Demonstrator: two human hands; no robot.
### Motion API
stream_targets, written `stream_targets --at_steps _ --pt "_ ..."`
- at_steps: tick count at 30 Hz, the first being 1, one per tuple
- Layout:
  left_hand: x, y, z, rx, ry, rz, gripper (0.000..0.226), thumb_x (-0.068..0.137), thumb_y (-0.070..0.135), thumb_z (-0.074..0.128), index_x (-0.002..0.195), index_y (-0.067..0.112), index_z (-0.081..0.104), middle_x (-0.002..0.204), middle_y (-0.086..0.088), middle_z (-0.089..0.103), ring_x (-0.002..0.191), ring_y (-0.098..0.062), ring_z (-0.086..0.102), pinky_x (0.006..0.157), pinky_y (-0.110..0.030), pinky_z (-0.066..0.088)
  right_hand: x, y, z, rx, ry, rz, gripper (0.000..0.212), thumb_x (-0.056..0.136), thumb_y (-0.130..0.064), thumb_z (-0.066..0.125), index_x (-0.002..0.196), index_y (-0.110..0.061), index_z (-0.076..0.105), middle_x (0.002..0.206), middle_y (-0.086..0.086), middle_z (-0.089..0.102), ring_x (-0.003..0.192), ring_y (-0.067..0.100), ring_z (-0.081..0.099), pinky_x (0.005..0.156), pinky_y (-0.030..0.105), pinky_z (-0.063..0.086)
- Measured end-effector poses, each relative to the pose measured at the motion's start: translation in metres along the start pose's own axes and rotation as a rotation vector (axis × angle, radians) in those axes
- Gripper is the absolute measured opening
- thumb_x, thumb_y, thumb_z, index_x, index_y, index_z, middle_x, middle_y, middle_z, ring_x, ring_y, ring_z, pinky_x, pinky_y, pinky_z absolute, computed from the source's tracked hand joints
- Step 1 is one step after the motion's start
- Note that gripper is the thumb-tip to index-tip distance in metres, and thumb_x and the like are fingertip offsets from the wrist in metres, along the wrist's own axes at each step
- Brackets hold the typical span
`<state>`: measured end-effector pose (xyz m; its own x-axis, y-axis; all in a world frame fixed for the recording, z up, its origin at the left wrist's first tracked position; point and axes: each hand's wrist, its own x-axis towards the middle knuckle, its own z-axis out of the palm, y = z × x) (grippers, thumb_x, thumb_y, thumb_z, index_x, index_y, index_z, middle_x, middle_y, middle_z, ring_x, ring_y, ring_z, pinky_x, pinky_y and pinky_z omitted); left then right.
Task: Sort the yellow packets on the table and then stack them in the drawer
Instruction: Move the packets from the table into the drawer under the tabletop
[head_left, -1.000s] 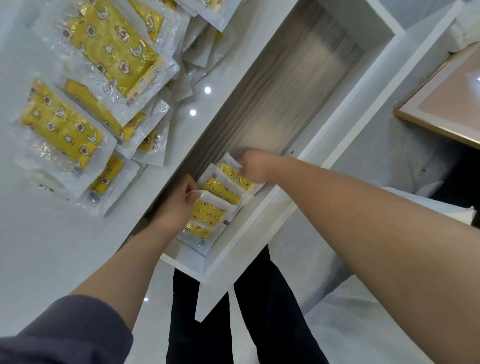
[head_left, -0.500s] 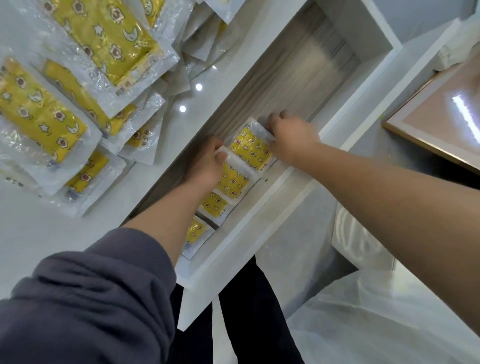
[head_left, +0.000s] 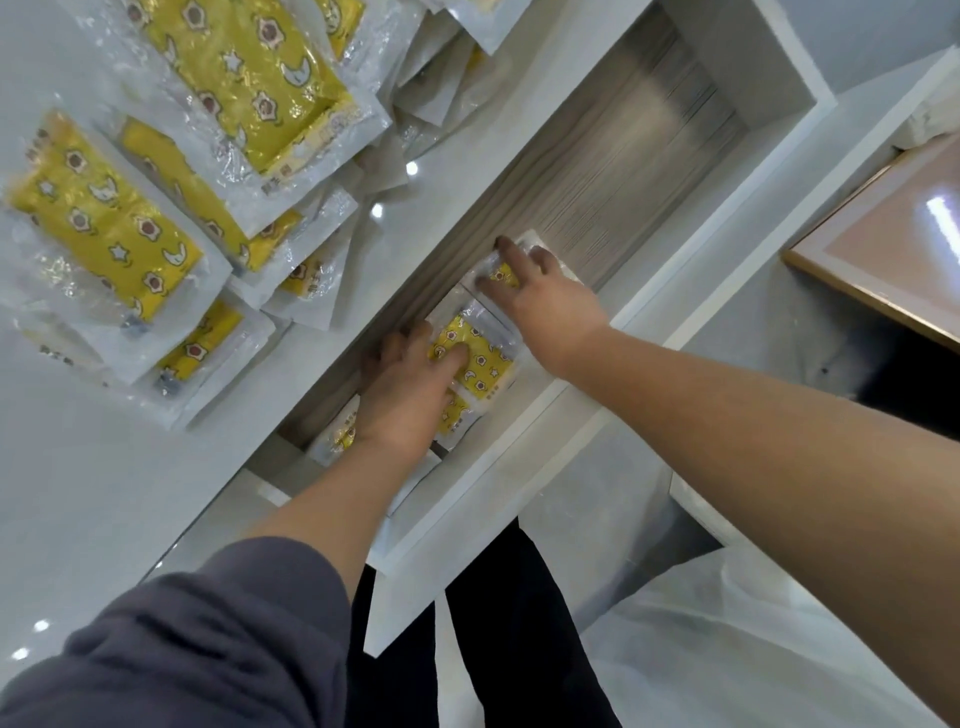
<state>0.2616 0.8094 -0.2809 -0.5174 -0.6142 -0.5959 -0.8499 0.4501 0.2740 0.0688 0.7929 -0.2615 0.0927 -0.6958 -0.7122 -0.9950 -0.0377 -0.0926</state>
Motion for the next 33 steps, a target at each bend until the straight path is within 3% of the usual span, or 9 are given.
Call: stream_targets --at_steps 6,9,13,16,19,23,27,30,33 --pt "-0.018 0.011 -0.015 -0.093 0.021 -0.129 0.040 0.091 0.022 0.056 0.130 0.025 0.050 0.148 -0.010 0.030 0.129 -0.036 0.038 0.094 -0.049 0.046 -0.010 -0.001 -0.006 0.125 0.055 0.024 0.077 0.082 0.000 0.064 0.147 -0.028 0.032 0.161 0.005 0.002 0.141 0.039 0.024 0.084 0.044 0.056" --pt "-0.047 0.011 -0.054 -0.330 0.049 -0.113 0.026 0.092 0.019 0.052 0.117 0.018 0.059 0.121 -0.004 0.055 0.100 -0.027 0.060 0.079 -0.040 0.052 -0.035 -0.015 -0.018 0.298 0.101 0.097 0.055 0.089 -0.008 0.056 0.141 -0.018 0.042 0.155 0.010 0.024 0.131 0.036 0.040 0.090 0.046 0.051" --pt "-0.095 -0.005 -0.119 -0.585 0.031 -0.134 0.014 0.092 0.020 0.054 0.101 0.021 0.066 0.087 0.005 0.067 0.079 -0.015 0.063 0.072 -0.036 0.053 -0.078 -0.052 -0.049 0.478 0.059 0.137 0.031 0.094 -0.015 0.047 0.123 -0.017 0.058 0.125 0.003 0.056 0.102 0.029 0.060 0.076 0.037 0.052" --pt "-0.120 -0.028 -0.154 -0.736 0.122 -0.317 0.011 0.090 0.019 0.056 0.091 0.023 0.066 0.078 0.008 0.067 0.075 -0.011 0.063 0.069 -0.028 0.051 -0.098 -0.088 -0.076 0.631 0.054 0.162 0.022 0.094 -0.017 0.047 0.108 -0.019 0.063 0.108 -0.001 0.065 0.096 0.023 0.061 0.075 0.034 0.051" --pt "-0.126 -0.060 -0.180 -0.831 0.301 -0.661 0.010 0.089 0.021 0.057 0.097 0.019 0.062 0.087 0.008 0.065 0.078 -0.009 0.060 0.066 -0.015 0.040 -0.102 -0.121 -0.103 0.825 0.071 0.218 0.019 0.093 -0.019 0.049 0.104 -0.022 0.064 0.098 -0.004 0.066 0.090 0.018 0.060 0.075 0.034 0.052" --pt "-0.109 -0.104 -0.193 -1.206 0.311 -1.002 0.039 0.080 0.032 0.070 0.110 0.015 0.051 0.098 -0.002 0.060 0.092 -0.026 0.064 0.079 -0.040 0.054 -0.094 -0.157 -0.130 1.099 0.005 0.303 0.013 0.092 -0.018 0.052 0.100 -0.021 0.062 0.087 -0.007 0.060 0.085 0.016 0.060 0.077 0.035 0.053" --pt "-0.089 -0.123 -0.200 -1.275 0.203 -1.008 0.059 0.060 0.046 0.081 0.095 0.009 0.051 0.093 -0.010 0.061 0.075 -0.025 0.062 0.056 -0.033 0.045 -0.083 -0.177 -0.142 1.165 -0.046 0.350 0.014 0.091 -0.018 0.051 0.100 -0.019 0.063 0.087 -0.007 0.059 0.085 0.017 0.060 0.076 0.035 0.052" --pt "-0.082 -0.128 -0.199 -1.401 0.194 -0.979 0.034 0.073 0.036 0.081 0.076 0.015 0.054 0.086 -0.008 0.063 0.069 -0.020 0.055 0.058 -0.028 0.040 -0.083 -0.185 -0.143 1.178 -0.054 0.370 0.014 0.090 -0.017 0.052 0.099 -0.018 0.063 0.085 -0.006 0.060 0.081 0.016 0.061 0.070 0.031 0.051" --pt "-0.084 -0.130 -0.199 -1.397 0.206 -0.900 0.025 0.077 0.030 0.078 0.078 0.014 0.058 0.088 -0.009 0.062 0.073 -0.024 0.055 0.062 -0.033 0.048 -0.087 -0.189 -0.140 1.238 -0.071 0.389 0.014 0.090 -0.015 0.053 0.098 -0.019 0.063 0.092 0.000 0.064 0.084 0.018 0.064 0.065 0.028 0.052"
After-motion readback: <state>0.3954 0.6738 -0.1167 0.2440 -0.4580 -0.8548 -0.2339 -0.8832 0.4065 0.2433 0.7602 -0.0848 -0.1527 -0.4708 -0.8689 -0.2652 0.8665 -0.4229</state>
